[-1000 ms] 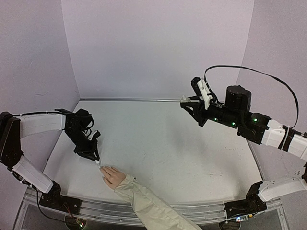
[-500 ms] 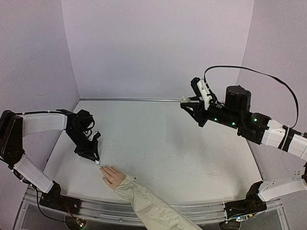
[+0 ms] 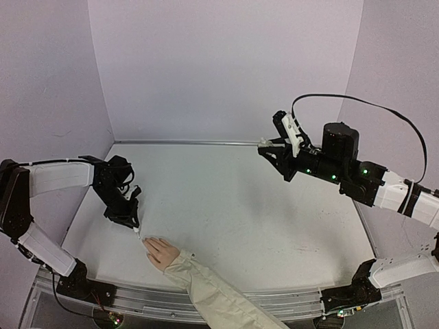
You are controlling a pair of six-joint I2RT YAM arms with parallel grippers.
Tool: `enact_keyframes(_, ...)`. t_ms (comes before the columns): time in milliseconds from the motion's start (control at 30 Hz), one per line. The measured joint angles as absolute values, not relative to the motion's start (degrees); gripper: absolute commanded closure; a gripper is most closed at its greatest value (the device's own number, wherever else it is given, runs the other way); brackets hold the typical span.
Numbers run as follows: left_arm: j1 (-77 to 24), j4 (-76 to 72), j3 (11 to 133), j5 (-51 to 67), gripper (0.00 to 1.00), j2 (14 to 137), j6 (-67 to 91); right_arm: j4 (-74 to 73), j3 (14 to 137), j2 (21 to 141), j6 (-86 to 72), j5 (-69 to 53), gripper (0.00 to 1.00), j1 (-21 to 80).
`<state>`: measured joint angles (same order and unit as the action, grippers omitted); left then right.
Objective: Paint the nails
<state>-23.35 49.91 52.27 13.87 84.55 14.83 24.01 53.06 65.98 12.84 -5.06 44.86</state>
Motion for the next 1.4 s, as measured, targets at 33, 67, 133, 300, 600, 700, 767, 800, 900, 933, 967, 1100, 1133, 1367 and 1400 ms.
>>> enact_keyframes(33, -23.35, 49.93, 52.27, 13.87, 1.0, 84.18, 14.85, 24.01, 53.06, 65.98, 12.84, -5.06, 1.0, 44.86)
enact_keyframes(67, -23.35, 49.93, 52.27, 13.93, 1.0, 83.83, 14.9, 24.01, 53.06, 66.0, 12.84, -5.06, 1.0, 44.86)
enact_keyframes(133, -23.35, 49.95, 52.27, 14.46, 1.0, 83.26, 14.98, 24.01, 53.06, 66.0, 12.84, -5.06, 1.0, 44.86)
enact_keyframes(300, -23.62, 50.02, 52.27, 16.91, 1.0, 82.63, 15.03, 24.01, 53.06, 65.98, 12.84, -5.08, 1.0, 44.86)
enact_keyframes(600, -24.45, 50.02, 52.27, 19.42, 1.0, 82.67, 15.0, 24.01, 53.06, 65.98, 12.84, -5.08, 1.0, 44.86)
enact_keyframes(700, -24.45, 50.02, 52.27, 19.35, 1.0, 82.81, 14.98, 24.01, 53.06, 65.98, 12.84, -5.06, 1.0, 44.86)
enact_keyframes(767, -24.45, 50.04, 52.27, 19.29, 1.0, 83.02, 15.0, 24.01, 53.06, 65.98, 12.84, -5.06, 1.0, 44.86)
enact_keyframes(800, -24.45, 50.04, 52.27, 19.25, 1.0, 83.07, 15.0, 24.01, 53.06, 65.98, 12.84, -5.08, 1.0, 44.86)
enact_keyframes(900, -24.45, 50.04, 52.27, 19.03, 1.0, 83.31, 15.0, 24.01, 53.06, 65.98, 12.84, -5.06, 1.0, 44.86)
enact_keyframes(933, -24.45, 50.04, 52.27, 18.9, 1.0, 83.42, 15.0, 24.01, 53.06, 65.98, 12.84, -5.06, 1.0, 44.86)
enact_keyframes(967, -24.45, 50.04, 52.27, 18.83, 1.0, 83.46, 15.0, 24.01, 53.06, 65.98, 12.84, -5.08, 1.0, 44.86)
enact_keyframes(1100, -24.45, 50.11, 52.27, 18.74, 1.0, 83.77, 15.0, 24.01, 53.06, 65.98, 12.84, -5.06, 1.0, 44.86)
enact_keyframes(1133, -24.45, 50.09, 52.27, 18.72, 1.0, 83.79, 15.0, 24.01, 53.06, 65.98, 12.84, -5.08, 1.0, 44.86)
enact_keyframes(1367, -24.45, 50.11, 52.27, 18.65, 1.0, 84.84, 14.98, 24.01, 53.06, 65.98, 12.84, -5.08, 1.0, 44.86)
enact_keyframes(1400, -24.45, 50.09, 52.27, 18.61, 1.0, 84.95, 14.98, 24.01, 53.06, 65.98, 12.84, -5.06, 1.0, 44.86)
